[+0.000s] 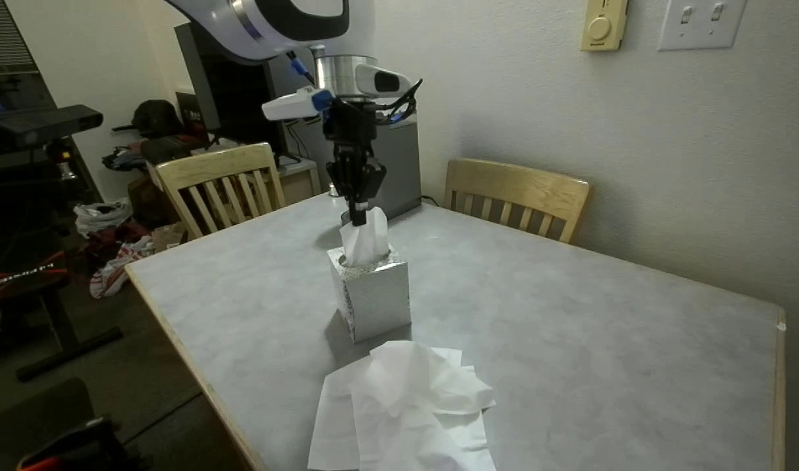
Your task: Pull out on tissue square from the box and place it on the table
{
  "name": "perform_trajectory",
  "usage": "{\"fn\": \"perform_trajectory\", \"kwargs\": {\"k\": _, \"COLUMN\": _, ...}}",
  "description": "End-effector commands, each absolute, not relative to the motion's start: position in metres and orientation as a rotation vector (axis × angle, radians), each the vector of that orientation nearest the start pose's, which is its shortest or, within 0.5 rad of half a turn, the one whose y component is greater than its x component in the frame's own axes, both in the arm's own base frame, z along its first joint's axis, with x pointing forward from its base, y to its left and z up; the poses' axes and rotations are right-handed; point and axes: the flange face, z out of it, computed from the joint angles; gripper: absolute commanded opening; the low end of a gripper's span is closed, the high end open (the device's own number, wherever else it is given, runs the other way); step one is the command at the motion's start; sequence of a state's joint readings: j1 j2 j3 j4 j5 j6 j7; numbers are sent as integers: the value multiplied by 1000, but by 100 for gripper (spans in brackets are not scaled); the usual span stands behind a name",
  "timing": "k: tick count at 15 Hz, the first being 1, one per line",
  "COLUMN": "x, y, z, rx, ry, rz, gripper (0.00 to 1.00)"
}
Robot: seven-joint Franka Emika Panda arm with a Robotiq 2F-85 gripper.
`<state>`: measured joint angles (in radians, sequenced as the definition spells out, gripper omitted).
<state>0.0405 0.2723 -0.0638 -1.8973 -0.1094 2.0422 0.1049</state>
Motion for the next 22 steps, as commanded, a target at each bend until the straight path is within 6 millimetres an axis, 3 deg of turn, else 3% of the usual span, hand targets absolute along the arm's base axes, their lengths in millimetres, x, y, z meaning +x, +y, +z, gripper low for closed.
{"fn": "perform_trajectory", "kwargs": {"k": 1, "x": 607, "y": -21, "z": 349, "rx": -3224, "ry": 41, "rz": 232, "gripper": 0}}
{"fn": "perform_trajectory", "kwargs": {"k": 11, "x": 619, "y": -23, "z": 353, "rx": -3225, "ry": -265, "rz": 54, "gripper": 0}}
{"fn": "perform_trajectory", "kwargs": {"k": 22, "x": 631, "y": -25, "z": 357, "rx": -3216, "ry": -423, "rz": -135, "gripper": 0}}
